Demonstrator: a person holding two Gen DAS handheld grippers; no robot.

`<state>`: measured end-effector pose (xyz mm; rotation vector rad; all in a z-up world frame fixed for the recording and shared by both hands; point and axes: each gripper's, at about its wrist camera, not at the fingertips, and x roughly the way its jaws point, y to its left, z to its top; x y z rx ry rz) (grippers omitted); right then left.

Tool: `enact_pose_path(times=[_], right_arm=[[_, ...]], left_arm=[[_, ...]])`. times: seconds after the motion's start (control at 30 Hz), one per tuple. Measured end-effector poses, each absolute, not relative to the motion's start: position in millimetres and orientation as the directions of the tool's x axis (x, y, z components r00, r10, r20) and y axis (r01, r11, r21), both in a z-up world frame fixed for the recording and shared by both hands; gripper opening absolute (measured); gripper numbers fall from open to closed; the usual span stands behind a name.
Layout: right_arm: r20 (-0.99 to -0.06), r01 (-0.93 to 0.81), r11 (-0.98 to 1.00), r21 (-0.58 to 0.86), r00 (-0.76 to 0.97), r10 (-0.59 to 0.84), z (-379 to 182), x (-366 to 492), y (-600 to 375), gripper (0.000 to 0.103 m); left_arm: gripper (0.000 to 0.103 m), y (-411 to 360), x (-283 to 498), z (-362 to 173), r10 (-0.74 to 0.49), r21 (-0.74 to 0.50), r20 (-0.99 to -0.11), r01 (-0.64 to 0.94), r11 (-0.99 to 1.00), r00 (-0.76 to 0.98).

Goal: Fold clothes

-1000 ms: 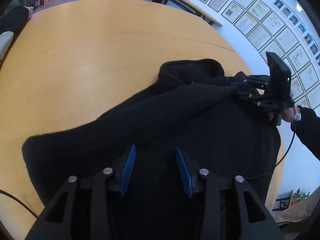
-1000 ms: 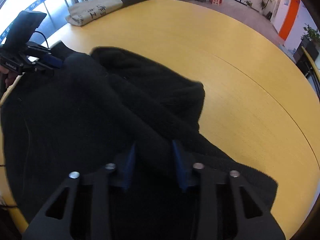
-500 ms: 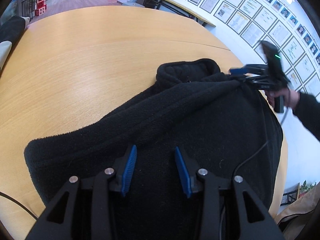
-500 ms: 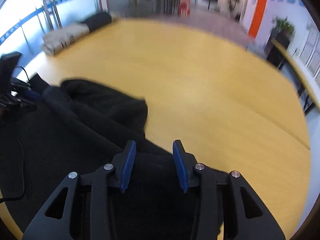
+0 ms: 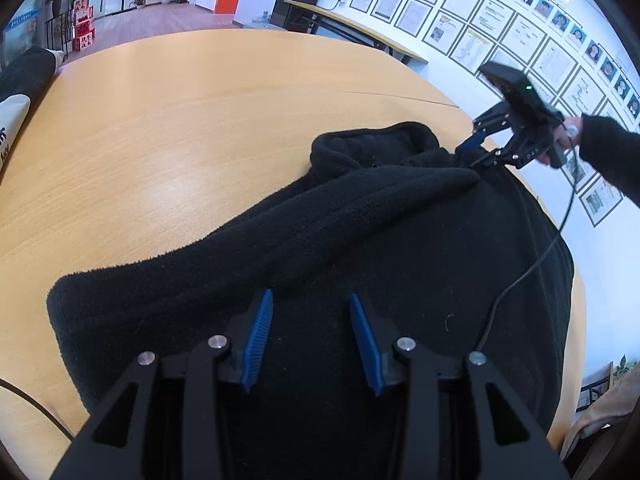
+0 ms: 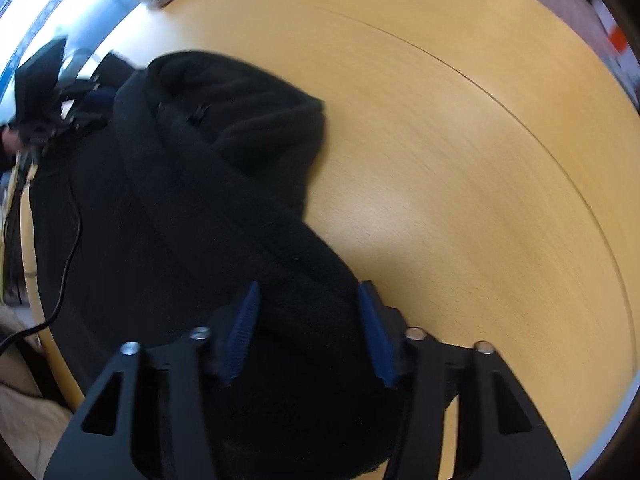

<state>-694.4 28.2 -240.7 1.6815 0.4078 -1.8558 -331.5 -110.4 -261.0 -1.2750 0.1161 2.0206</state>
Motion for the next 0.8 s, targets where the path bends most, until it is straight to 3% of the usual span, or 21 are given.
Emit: enact_pose_path(times=[0.03,0.07,0.2,0.37,0.43,0.5,0.6,0.63,0.7,0.8], right_arm=[[-0.979,0.634,-0.76,0.14,-0.025,-0.201,-237,-688,26,0.029],[-0.982,0.652,-0.748,0.124,-0.026,-0.186,-233,-681,26,0.015],[-0.987,0.693,-0.718,0.073,-0.055,-0.153,-218,-657,32,0.009],[-0.916,0.597,-0.8,0.062,-0.283,-0.283,-170,-657,63,0.008],[-0.892,0.525,-0.845,0.097,-0.331,-0.308,-167,-662,82,0.011],[-0.935,0.482,-0.876,0.011,-0.305,-0.179,-191,-664,90,0.023],[-0.945,0.443,-0.892,-0.09,-0.32,-0.063,-205,-647,100,0.026],[-0.922,0.396,-0.917,-0.047,-0.37,-0.112,-192,-636,106,0.031],[-0.854,0.338,-0.937,0.092,-0.456,-0.248,-168,-611,108,0.059],[-0.762,0.379,-0.899,0.22,-0.509,-0.401,-152,-560,85,0.063]], left_arm=[[0.043,-110,-331,-261,0.531,-0.289,-0.812,-0.623,-0.727,-0.243],[0.043,-112,-331,-261,0.535,-0.292,-0.809,-0.623,-0.726,-0.243],[0.043,-126,-332,-258,0.552,-0.307,-0.797,-0.621,-0.721,-0.246],[0.043,-133,-332,-256,0.554,-0.309,-0.796,-0.623,-0.719,-0.245],[0.043,-134,-333,-256,0.557,-0.314,-0.795,-0.621,-0.718,-0.241],[0.043,-136,-335,-254,0.561,-0.331,-0.796,-0.613,-0.717,-0.227],[0.048,-138,-339,-243,0.556,-0.362,-0.804,-0.569,-0.739,-0.212],[0.052,-137,-339,-234,0.57,-0.369,-0.794,-0.576,-0.729,-0.211],[0.069,-129,-336,-221,0.6,-0.358,-0.767,-0.626,-0.693,-0.226],[0.072,-104,-340,-221,0.574,-0.292,-0.784,-0.674,-0.678,-0.237]])
